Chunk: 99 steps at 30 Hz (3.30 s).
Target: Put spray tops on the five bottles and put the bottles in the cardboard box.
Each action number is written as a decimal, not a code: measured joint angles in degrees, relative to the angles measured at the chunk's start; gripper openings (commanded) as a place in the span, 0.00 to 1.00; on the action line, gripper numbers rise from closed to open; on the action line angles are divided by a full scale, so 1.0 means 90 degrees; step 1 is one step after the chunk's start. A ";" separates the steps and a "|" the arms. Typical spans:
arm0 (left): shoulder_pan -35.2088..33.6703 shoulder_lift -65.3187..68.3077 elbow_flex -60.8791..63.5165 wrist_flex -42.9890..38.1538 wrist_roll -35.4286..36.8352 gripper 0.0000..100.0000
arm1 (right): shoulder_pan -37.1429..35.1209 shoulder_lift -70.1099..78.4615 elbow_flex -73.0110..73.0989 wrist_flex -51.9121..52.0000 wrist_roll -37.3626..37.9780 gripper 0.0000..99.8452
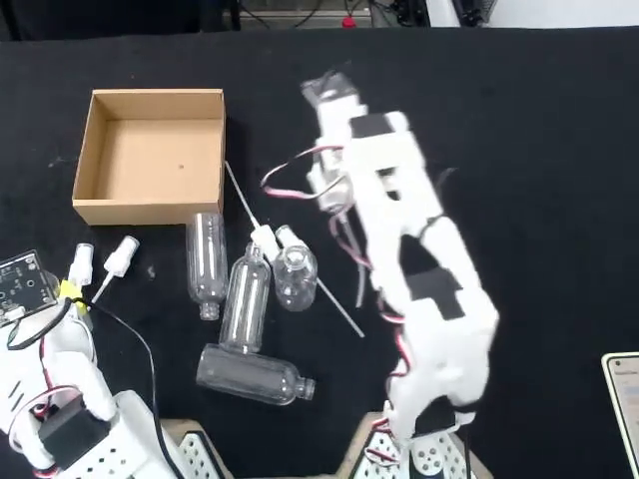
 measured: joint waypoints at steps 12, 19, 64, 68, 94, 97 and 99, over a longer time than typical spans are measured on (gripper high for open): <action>0.1006 0.0029 0.0000 -0.0557 0.0000 0.11 | 0.2120 -0.1035 0.2198 -0.0733 0.0440 0.01; 0.2667 0.0029 0.0000 -0.1026 0.0000 0.11 | 0.2139 -0.3145 0.3575 -0.1104 0.0303 0.02; 0.6574 -0.0029 -0.1973 -0.1455 0.1162 0.11 | 0.0752 -0.5402 -0.2305 0.1006 -0.2120 0.02; 0.6613 -0.0029 -0.1963 -0.1016 0.0811 0.11 | 0.0772 -0.5480 -0.2413 0.1006 -0.2120 0.02; 0.6662 -0.0010 -0.1133 -0.0537 0.0147 0.11 | -0.2481 -0.5910 -0.1358 -0.0449 -0.1485 0.01; 0.6662 0.0059 -0.1133 -0.0518 0.0293 0.11 | -0.2481 -0.6291 -0.0830 -0.0762 -0.1426 0.01; 0.6662 0.0264 -0.1143 -0.0420 0.0303 0.11 | -0.2481 -0.6613 -0.0371 -0.1084 -0.1416 0.01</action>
